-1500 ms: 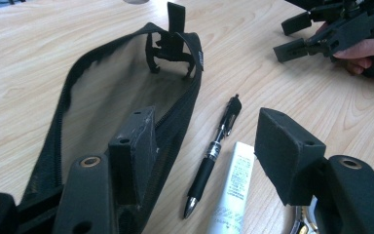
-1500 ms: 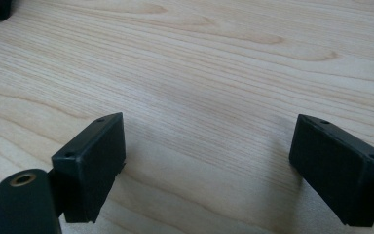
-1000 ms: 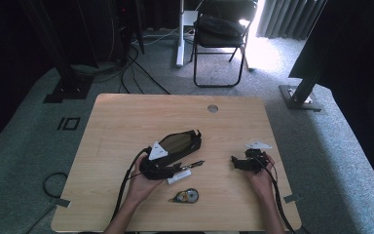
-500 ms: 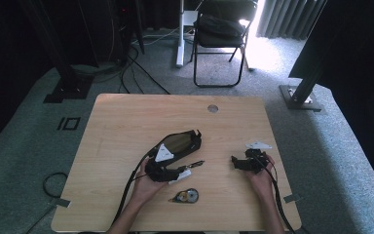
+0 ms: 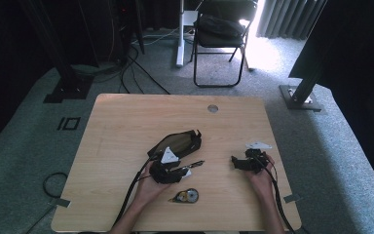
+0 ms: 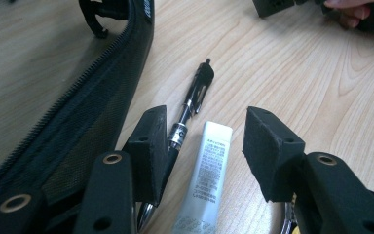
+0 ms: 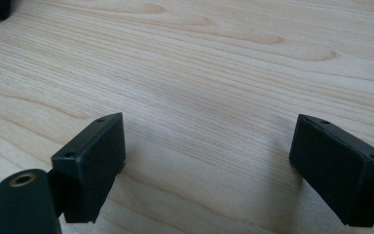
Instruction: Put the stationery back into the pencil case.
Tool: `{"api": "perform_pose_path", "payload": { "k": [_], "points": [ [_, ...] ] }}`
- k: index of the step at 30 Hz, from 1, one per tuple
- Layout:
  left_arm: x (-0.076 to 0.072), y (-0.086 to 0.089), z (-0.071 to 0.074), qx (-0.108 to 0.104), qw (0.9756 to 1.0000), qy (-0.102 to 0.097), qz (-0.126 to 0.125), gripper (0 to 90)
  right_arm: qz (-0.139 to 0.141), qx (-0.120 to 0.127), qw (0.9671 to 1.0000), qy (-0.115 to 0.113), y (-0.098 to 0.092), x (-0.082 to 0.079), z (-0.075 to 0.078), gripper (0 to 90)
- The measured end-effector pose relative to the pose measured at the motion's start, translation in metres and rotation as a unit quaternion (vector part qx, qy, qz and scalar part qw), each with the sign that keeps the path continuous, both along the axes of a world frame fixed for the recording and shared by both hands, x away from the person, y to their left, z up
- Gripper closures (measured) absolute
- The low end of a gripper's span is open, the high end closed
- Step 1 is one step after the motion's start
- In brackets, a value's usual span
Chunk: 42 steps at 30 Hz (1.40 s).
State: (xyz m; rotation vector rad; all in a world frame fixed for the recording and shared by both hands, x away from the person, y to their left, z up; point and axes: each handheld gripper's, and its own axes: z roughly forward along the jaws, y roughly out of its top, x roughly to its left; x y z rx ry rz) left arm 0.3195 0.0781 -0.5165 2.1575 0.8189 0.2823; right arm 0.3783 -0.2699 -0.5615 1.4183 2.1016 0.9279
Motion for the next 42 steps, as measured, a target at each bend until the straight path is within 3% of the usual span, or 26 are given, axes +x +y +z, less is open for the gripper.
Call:
{"api": "perform_pose_path", "payload": {
  "k": [20, 29, 38, 42],
  "points": [
    [0.007, -0.016, -0.023, 0.048, 0.9982, 0.024, -0.028, 56.9, 0.000, 0.000, 1.0000, 0.000, 0.000, 0.000, 0.000, 13.0],
    [0.009, -0.018, -0.028, 0.056, 0.9974, 0.029, -0.034, 61.9, 0.000, 0.000, 1.0000, 0.000, 0.000, 0.000, 0.000, 13.0],
    [0.006, -0.020, -0.028, 0.066, 0.9967, 0.016, -0.043, 63.4, 0.000, 0.000, 1.0000, 0.000, 0.000, 0.000, 0.000, 13.0],
    [0.003, -0.020, -0.029, 0.071, 0.9965, 0.002, -0.043, 65.2, 0.000, 0.000, 1.0000, 0.000, 0.000, 0.000, 0.000, 13.1]
  ]
}}
